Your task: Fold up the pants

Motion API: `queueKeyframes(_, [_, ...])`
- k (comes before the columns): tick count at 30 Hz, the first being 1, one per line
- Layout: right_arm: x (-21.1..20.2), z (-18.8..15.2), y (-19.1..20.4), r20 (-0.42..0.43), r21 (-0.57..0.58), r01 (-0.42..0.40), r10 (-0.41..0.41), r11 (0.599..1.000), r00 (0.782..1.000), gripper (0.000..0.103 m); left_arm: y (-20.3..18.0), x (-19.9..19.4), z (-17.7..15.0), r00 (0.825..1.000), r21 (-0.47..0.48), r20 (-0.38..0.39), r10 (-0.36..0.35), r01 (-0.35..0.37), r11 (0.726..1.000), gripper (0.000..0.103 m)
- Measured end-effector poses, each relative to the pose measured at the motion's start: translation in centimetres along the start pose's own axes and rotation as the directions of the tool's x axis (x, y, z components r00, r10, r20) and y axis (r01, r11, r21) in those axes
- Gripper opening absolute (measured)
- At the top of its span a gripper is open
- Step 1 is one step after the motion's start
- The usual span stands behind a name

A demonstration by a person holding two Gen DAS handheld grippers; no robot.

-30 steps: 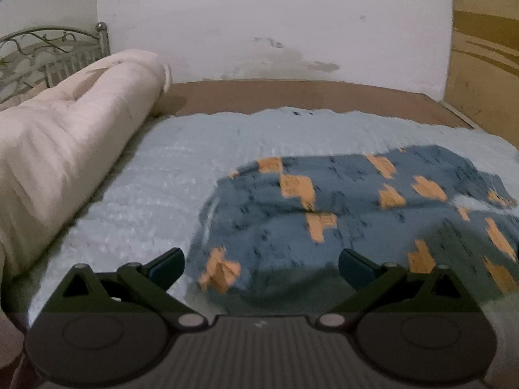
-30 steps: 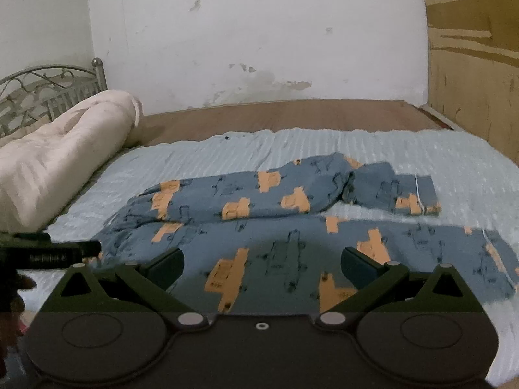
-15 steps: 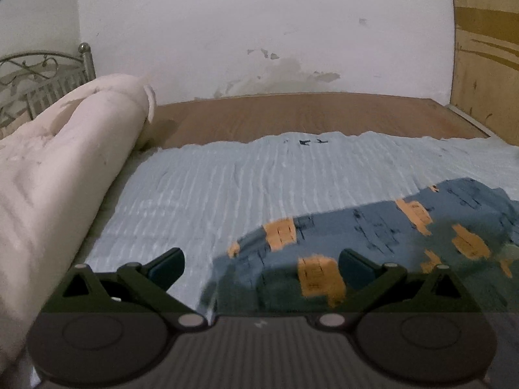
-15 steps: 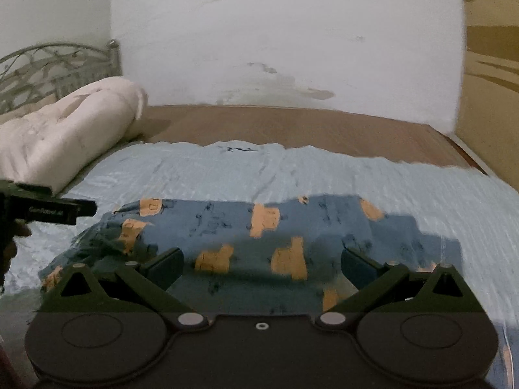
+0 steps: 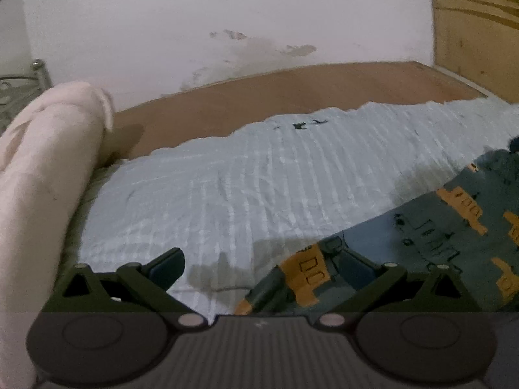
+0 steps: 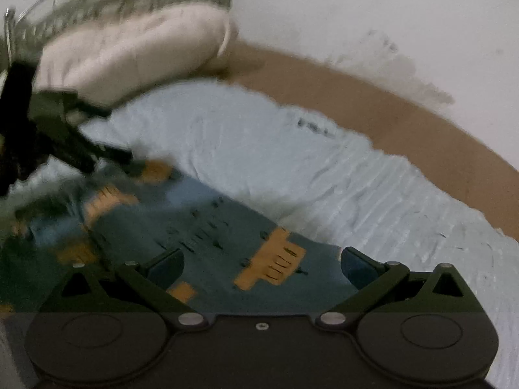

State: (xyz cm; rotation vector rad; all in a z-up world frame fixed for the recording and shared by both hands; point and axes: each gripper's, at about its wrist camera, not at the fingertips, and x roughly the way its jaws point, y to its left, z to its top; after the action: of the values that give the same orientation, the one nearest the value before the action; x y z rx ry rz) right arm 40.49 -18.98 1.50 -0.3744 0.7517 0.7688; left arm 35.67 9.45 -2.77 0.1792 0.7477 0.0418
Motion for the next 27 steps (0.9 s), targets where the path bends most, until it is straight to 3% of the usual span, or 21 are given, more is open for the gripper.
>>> queueKeyframes(7, [5.6, 1.6, -4.1, -0.129, 0.014, -0.059, 0.061, 0.998, 0.990, 0.102, 1.3, 4.1, 0.9, 0.990, 0.034, -0.038, -0.134, 0.135, 0.990, 0.103])
queueKeyframes(12, [7.7, 1.4, -5.6, -0.221, -0.010, -0.040, 0.037, 0.999, 0.975, 0.083, 1.5, 6.0, 1.2, 0.976, 0.116, -0.106, -0.189, 0.200, 0.973, 0.102])
queueKeyframes(15, [8.1, 1.2, -7.0, -0.232, 0.047, -0.048, 0.058, 0.998, 0.971, 0.075, 1.8, 6.9, 1.4, 0.960, 0.110, -0.152, -0.235, 0.252, 0.961, 0.093])
queueKeyframes(18, [8.6, 0.9, -7.3, -0.247, 0.059, -0.036, 0.049, 0.998, 0.968, 0.063, 2.6, 8.0, 1.4, 0.942, 0.047, -0.210, -0.263, 0.278, 0.959, 0.069])
queueKeyframes(19, [8.6, 0.9, -7.1, -0.250, 0.054, -0.037, 0.049, 0.998, 0.967, 0.058, 2.8, 8.4, 1.4, 0.932, 0.015, -0.232, -0.279, 0.291, 0.957, 0.051])
queueKeyframes(20, [8.6, 0.9, -6.9, -0.254, 0.044, -0.039, 0.048, 0.998, 0.966, 0.050, 3.2, 8.7, 1.4, 0.915, -0.038, -0.251, -0.317, 0.318, 0.947, 0.037])
queueKeyframes(21, [8.6, 1.0, -6.8, -0.257, 0.034, -0.039, 0.046, 0.999, 0.965, 0.045, 3.6, 8.6, 1.3, 0.904, -0.076, -0.248, -0.349, 0.341, 0.937, 0.030])
queueKeyframes(22, [8.4, 1.0, -6.6, -0.261, 0.026, -0.039, 0.044, 0.999, 0.964, 0.035, 3.8, 8.6, 1.3, 0.894, -0.099, -0.243, -0.376, 0.363, 0.927, 0.015])
queueKeyframes(23, [8.3, 1.0, -6.5, -0.268, 0.022, -0.039, 0.044, 0.999, 0.963, 0.023, 3.8, 8.5, 1.3, 0.886, -0.105, -0.244, -0.394, 0.380, 0.919, 0.008])
queueKeyframes(26, [7.7, 1.1, -6.2, -0.262, 0.004, -0.029, 0.029, 1.000, 0.965, 0.000, 3.7, 7.8, 1.4, 0.904, -0.099, -0.238, -0.356, 0.342, 0.934, 0.000])
queueKeyframes(27, [7.6, 1.3, -6.1, -0.252, -0.006, -0.019, 0.017, 1.000, 0.967, 0.000, 3.8, 7.4, 1.6, 0.911, -0.098, -0.220, -0.349, 0.335, 0.937, 0.000])
